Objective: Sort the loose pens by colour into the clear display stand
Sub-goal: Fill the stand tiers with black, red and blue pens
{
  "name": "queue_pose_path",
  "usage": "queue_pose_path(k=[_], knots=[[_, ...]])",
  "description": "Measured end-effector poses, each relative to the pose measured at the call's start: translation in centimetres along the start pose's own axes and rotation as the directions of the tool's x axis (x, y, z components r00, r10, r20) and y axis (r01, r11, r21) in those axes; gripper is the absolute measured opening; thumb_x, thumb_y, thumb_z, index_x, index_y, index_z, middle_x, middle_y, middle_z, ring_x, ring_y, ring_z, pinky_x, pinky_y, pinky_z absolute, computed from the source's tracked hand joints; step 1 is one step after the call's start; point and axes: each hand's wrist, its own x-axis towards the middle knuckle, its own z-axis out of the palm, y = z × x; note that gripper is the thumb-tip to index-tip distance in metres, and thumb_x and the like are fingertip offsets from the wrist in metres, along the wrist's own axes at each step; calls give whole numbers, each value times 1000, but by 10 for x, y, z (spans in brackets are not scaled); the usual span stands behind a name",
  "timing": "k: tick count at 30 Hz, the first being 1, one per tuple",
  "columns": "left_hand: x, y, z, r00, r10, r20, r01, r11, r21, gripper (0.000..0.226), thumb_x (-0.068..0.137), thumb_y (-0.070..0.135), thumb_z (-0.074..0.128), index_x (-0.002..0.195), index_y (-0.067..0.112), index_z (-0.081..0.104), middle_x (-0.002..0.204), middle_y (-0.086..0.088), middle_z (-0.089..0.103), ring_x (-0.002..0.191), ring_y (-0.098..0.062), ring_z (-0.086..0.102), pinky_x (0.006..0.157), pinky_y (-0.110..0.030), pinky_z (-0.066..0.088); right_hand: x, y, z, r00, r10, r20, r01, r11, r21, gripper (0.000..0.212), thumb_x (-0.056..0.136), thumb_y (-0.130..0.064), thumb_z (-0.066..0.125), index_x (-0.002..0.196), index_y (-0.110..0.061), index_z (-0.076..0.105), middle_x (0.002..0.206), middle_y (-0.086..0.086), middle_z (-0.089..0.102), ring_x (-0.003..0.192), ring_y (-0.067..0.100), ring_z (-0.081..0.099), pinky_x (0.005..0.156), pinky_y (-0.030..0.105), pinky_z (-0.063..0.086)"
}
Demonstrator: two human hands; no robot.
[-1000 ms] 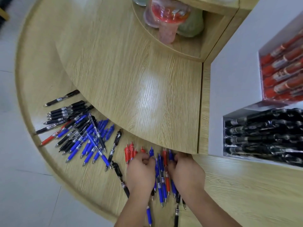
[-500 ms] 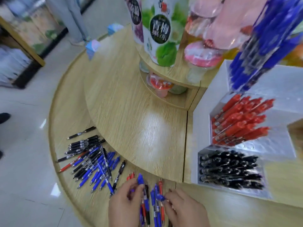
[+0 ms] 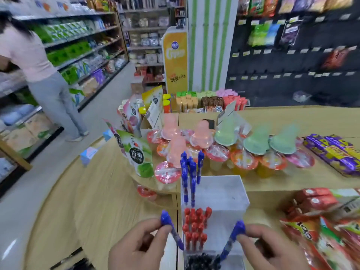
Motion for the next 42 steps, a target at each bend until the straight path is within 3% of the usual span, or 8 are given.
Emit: queue_pose_path(k=[5,14,22,27,31,35,39,42], knots=[[17,28,48,997,75,-35,-80,982,-170,33,69,8,88,68,39,76,47,-8,59,44,-14,50,48,-32,47,46,-1,-12,999,47,-9,-45,987,156,25,78,-21,79,83,-44,70,53,6,54,45,6,42,48,19,35],[25,27,101,977,60,-206,-82,992,-97,45,73,19,85,68,60,68,57,1,64,53,-15,59,59,-21,51,108,0,39,990,-48,132,24,984,176,9,87,-22,70,87,-30,71,65,-22,61,54,5,53,52,8,35],[26,13,122,906,279,-319,-317,946,-73,33,73,33,78,83,63,68,66,15,68,53,-2,56,59,-13,46,115,1,57,985,-83,153,54,981,187,10,86,-24,71,86,-34,69,69,-28,61,58,6,56,54,12,39],[28,13,124,884,331,-329,-366,929,-49,40,75,28,78,85,65,68,68,17,68,57,0,58,61,-12,46,114,1,59,975,-171,145,160,984,84,3,87,-34,66,88,-34,68,78,-22,65,64,9,60,58,25,48],[27,11,124,872,347,-344,-383,923,-41,40,77,27,79,85,64,68,73,16,70,62,-2,62,63,-17,50,113,4,60,960,-227,166,232,973,-12,11,87,-39,60,90,-33,68,77,-24,61,63,0,56,57,11,40],[28,3,118,927,351,-132,-350,936,35,34,91,42,68,94,74,57,96,38,65,84,2,60,76,-23,52,113,10,63,958,-186,218,199,979,-44,11,87,-38,62,92,-32,69,83,-24,65,63,-6,53,58,8,37],[33,-10,113,948,316,-47,-316,949,5,11,95,39,62,100,39,72,90,37,64,80,10,59,76,-10,48,117,5,63,930,-231,285,259,963,-67,10,87,-39,61,91,-33,68,79,-27,58,57,-8,47,58,10,34],[32,-15,113,958,283,-49,-282,959,26,18,96,40,63,107,31,74,102,23,66,87,-2,64,83,-33,54,119,3,60,934,-200,295,241,965,-108,9,88,-40,62,90,-32,67,83,-21,66,61,-1,51,58,22,44]])
